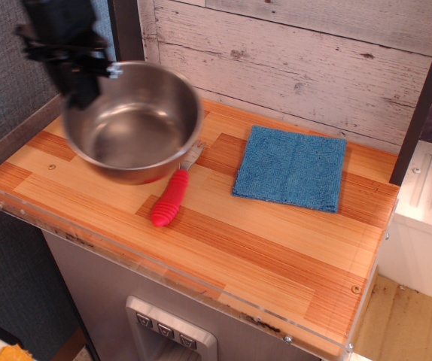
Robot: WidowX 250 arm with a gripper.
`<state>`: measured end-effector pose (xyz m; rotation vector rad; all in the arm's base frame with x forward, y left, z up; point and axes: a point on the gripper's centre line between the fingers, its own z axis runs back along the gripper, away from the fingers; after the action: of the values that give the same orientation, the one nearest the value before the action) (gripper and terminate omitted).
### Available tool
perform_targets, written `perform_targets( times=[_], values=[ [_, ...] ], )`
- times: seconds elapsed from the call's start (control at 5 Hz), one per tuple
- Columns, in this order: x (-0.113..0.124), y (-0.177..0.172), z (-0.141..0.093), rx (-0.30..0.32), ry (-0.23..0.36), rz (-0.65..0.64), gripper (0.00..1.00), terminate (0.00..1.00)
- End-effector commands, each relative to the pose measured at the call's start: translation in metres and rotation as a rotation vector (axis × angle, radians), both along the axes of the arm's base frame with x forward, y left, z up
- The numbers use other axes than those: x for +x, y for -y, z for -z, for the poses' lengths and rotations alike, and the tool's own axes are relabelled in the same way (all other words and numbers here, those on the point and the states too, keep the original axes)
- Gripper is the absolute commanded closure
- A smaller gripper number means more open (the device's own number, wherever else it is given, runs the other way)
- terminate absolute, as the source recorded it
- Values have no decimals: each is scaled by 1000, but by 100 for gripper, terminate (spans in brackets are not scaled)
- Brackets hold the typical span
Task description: Place the steel pan towards the left of the red spoon.
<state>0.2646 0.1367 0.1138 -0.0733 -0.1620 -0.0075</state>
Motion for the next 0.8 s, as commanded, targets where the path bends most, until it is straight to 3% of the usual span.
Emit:
perform_targets(
  times=[0.0,0.6],
  values=[
    [-10,-41,-8,60,25,-43,100,0],
    [-8,-66,36,38,-65,-116,100,0]
  ],
)
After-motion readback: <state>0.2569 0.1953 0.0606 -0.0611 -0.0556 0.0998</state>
